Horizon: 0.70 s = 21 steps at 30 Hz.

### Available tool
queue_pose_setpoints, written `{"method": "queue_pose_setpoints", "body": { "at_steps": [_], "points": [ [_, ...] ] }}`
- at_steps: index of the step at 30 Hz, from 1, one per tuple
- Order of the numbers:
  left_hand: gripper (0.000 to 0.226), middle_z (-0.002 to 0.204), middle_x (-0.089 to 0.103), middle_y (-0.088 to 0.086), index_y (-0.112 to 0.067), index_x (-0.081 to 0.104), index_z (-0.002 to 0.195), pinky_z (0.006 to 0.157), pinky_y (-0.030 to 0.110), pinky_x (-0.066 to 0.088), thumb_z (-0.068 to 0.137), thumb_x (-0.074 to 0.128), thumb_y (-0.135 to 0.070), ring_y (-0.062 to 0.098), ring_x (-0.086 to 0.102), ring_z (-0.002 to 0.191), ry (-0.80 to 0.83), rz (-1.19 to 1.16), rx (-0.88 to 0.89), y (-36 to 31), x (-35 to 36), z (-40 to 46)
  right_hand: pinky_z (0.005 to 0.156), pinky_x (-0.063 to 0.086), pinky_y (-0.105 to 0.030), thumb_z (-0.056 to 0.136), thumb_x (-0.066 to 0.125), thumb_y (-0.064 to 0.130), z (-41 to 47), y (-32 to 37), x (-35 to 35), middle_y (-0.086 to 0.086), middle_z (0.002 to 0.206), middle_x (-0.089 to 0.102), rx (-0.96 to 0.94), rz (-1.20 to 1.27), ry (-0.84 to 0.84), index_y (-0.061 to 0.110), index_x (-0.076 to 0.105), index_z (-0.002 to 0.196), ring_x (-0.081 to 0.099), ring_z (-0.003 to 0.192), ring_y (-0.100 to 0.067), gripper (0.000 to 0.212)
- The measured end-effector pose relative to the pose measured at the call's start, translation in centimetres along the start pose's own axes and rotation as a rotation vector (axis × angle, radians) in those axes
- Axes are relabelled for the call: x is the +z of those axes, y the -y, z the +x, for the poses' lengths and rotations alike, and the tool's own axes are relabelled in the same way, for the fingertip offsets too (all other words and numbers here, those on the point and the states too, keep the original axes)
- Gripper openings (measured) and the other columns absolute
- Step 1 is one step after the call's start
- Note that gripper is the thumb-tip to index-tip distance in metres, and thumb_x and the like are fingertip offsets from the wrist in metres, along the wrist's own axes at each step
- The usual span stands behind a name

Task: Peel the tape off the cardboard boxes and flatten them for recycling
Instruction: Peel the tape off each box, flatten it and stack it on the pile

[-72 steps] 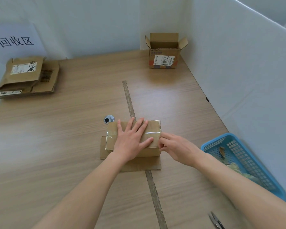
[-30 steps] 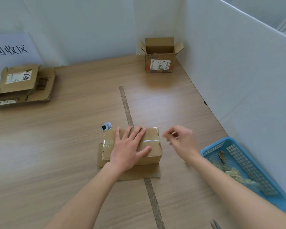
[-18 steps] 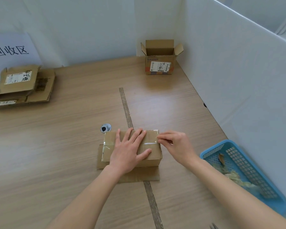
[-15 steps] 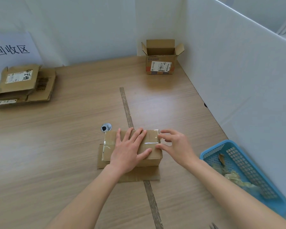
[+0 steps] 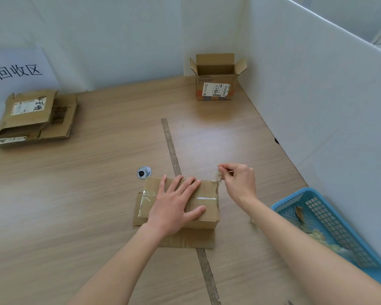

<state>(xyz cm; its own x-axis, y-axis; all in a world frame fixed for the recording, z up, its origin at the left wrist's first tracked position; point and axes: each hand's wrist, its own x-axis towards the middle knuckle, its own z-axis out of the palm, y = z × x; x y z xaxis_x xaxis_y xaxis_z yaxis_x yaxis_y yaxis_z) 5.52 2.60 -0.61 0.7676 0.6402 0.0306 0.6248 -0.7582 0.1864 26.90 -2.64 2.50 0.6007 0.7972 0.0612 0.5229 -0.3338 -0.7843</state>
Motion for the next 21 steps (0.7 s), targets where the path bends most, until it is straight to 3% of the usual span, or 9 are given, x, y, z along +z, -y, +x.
{"method": "queue_pose_setpoints", "body": {
  "at_steps": [4, 7, 10, 12, 14, 17, 19, 21],
  "points": [
    [0.078, 0.162, 0.030, -0.018, -0.034, 0.028, 0.158, 0.124, 0.058, 0.004, 0.093, 0.026, -0.078, 0.019, 0.025, 0.152, 0.006, 0.002, 0.002, -0.1, -0.1, 0.0, 0.095, 0.053, -0.034, 0.101, 0.061, 0.016, -0.8, 0.7, -0.2, -0.002, 0.114, 0.076, -0.200, -0.074, 0.255, 0.015, 0.074, 0.121, 0.071, 0.106, -0.017, 0.024],
    [0.077, 0.161, 0.033, -0.017, -0.033, 0.029, 0.157, 0.124, 0.058, 0.006, 0.094, 0.029, -0.077, 0.020, 0.027, 0.151, -0.011, -0.011, 0.007, -0.1, 0.0, -0.1, 0.106, 0.045, -0.024, 0.102, 0.053, 0.010, -1.4, 0.4, -1.1, 0.004, 0.128, 0.070, -0.301, -0.108, 0.438, 0.017, 0.071, 0.127, 0.062, 0.122, -0.009, 0.031],
    [0.076, 0.161, 0.033, -0.017, -0.036, 0.024, 0.158, 0.124, 0.059, 0.007, 0.094, 0.028, -0.077, 0.020, 0.026, 0.151, -0.005, -0.015, 0.005, -0.1, 0.1, 0.0, 0.112, 0.038, -0.020, 0.100, 0.058, 0.024, -1.6, 0.1, -1.5, 0.011, 0.136, 0.064, -0.325, -0.155, 0.547, 0.022, 0.071, 0.127, 0.054, 0.128, -0.002, 0.030],
    [0.076, 0.162, 0.031, -0.017, -0.037, 0.023, 0.158, 0.124, 0.058, 0.006, 0.094, 0.025, -0.078, 0.019, 0.024, 0.152, -0.002, -0.012, 0.005, 0.0, 0.1, 0.0, 0.108, 0.043, -0.024, 0.098, 0.065, 0.030, -1.2, -0.2, -1.5, 0.010, 0.131, 0.067, -0.323, -0.171, 0.507, 0.023, 0.075, 0.121, 0.059, 0.122, -0.004, 0.027],
    [0.077, 0.162, 0.030, -0.018, -0.036, 0.024, 0.158, 0.124, 0.057, 0.004, 0.094, 0.025, -0.078, 0.019, 0.024, 0.152, -0.001, -0.009, 0.010, 0.0, 0.1, -0.1, 0.097, 0.051, -0.028, 0.095, 0.070, 0.018, -0.7, -0.5, -1.1, 0.005, 0.116, 0.075, -0.264, -0.102, 0.410, 0.019, 0.080, 0.109, 0.069, 0.107, -0.008, 0.018],
    [0.077, 0.162, 0.030, -0.017, -0.036, 0.027, 0.158, 0.125, 0.056, 0.002, 0.093, 0.026, -0.078, 0.018, 0.023, 0.152, 0.003, -0.015, 0.015, 0.1, 0.0, -0.1, 0.077, 0.057, -0.024, 0.088, 0.076, 0.009, -0.1, -1.4, -0.2, 0.006, 0.085, 0.078, -0.008, 0.075, 0.224, 0.023, 0.081, 0.092, 0.073, 0.074, -0.002, 0.016],
    [0.077, 0.162, 0.029, -0.018, -0.037, 0.026, 0.158, 0.125, 0.055, 0.001, 0.093, 0.026, -0.078, 0.017, 0.022, 0.152, 0.012, -0.011, 0.011, 0.1, -0.1, -0.1, 0.079, 0.060, -0.030, 0.087, 0.076, 0.007, 0.2, -2.2, 0.4, 0.006, 0.076, 0.076, 0.181, 0.182, 0.086, 0.022, 0.080, 0.093, 0.074, 0.070, -0.007, 0.017],
    [0.077, 0.162, 0.028, -0.019, -0.037, 0.025, 0.158, 0.125, 0.054, 0.000, 0.093, 0.026, -0.078, 0.016, 0.021, 0.153, 0.018, -0.005, 0.011, 0.1, -0.2, -0.1, 0.086, 0.061, -0.037, 0.091, 0.071, 0.004, 0.7, -3.4, 0.3, 0.000, 0.082, 0.076, 0.325, 0.292, -0.028, 0.015, 0.078, 0.104, 0.075, 0.075, -0.014, 0.018]
  ]
}}
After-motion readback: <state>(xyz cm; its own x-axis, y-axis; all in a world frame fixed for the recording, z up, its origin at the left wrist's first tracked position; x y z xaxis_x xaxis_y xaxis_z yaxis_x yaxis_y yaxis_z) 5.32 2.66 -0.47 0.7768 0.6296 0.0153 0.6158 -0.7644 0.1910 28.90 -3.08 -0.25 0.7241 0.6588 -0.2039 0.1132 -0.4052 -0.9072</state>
